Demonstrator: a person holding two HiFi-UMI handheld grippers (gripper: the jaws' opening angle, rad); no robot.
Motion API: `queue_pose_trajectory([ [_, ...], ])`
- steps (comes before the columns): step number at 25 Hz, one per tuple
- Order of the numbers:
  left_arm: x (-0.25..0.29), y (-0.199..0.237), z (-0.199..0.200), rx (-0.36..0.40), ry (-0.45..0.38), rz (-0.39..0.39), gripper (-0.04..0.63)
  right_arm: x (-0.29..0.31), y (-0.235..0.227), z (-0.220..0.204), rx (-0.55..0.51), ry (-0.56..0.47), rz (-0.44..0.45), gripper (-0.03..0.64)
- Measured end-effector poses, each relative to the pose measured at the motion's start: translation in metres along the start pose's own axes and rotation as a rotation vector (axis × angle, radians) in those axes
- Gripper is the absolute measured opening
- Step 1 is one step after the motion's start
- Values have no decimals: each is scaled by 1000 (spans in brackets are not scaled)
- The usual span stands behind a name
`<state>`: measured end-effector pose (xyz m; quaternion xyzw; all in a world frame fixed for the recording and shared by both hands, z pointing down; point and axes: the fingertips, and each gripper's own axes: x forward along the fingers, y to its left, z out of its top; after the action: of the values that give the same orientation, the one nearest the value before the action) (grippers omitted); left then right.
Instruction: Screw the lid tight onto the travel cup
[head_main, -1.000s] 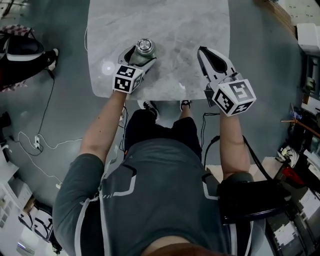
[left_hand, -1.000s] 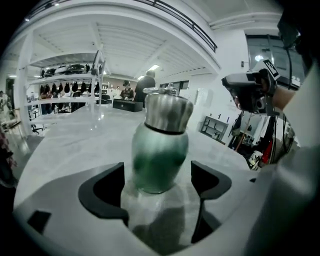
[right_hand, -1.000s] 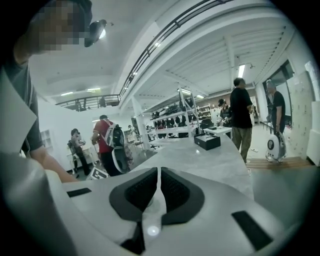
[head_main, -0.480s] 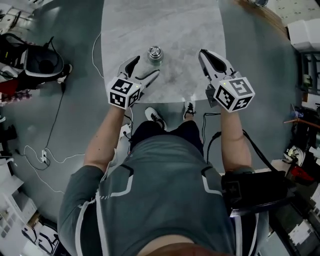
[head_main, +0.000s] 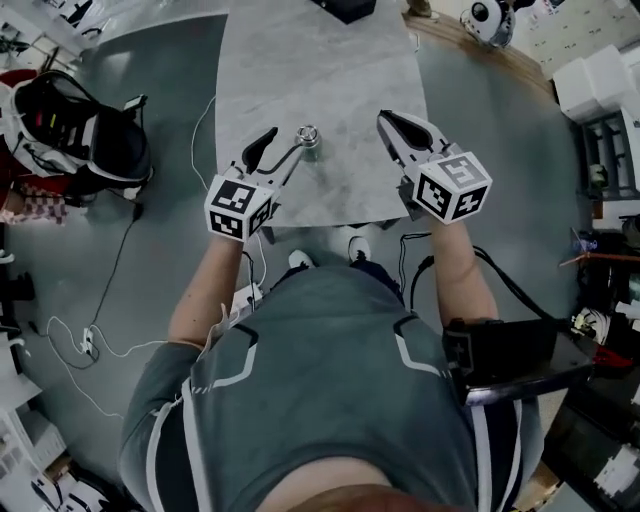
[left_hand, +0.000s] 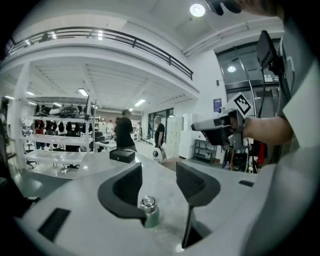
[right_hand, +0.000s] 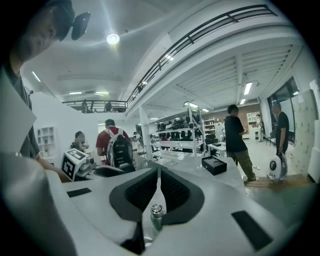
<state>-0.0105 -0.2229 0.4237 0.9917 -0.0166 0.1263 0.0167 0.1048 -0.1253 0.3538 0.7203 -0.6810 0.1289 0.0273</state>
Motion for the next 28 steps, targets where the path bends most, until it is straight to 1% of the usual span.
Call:
queue_pose_trajectory([
  [1, -4, 3, 10, -13, -20, 25, 205, -2, 1, 5, 0, -5, 5, 43],
  [2, -8, 5, 18, -28, -32, 62, 170, -4, 1, 9, 5, -6, 11, 43],
  [3, -11, 8, 24, -41, -36, 107, 93, -8, 0, 12, 14, -6, 16, 44],
  [4, -13, 10, 29, -51, -36, 145, 60, -11, -1, 14, 25, -7, 21, 43],
  [6, -15, 10, 41, -66, -49, 175, 35, -18, -2, 20, 34, -16, 30, 43],
  [8, -17, 4, 60, -91, -85, 159, 12, -22, -5, 27, 28, -33, 35, 43],
  [11, -17, -11, 82, -124, -112, 127, 9, -29, -8, 32, 18, -37, 63, 41],
  [13, -15, -22, 90, -111, -97, 130, 9, -34, -7, 34, 23, -37, 102, 38],
  [15, -14, -32, 97, -91, -87, 140, 9, -37, -10, 36, 23, -35, 119, 32],
  [20, -19, -47, 109, -9, -68, 209, 9, -40, -18, 39, 21, -37, 143, 29],
  [28, -15, -48, 116, -38, -61, 303, 9, -45, -37, 52, -1, -45, 203, 29],
])
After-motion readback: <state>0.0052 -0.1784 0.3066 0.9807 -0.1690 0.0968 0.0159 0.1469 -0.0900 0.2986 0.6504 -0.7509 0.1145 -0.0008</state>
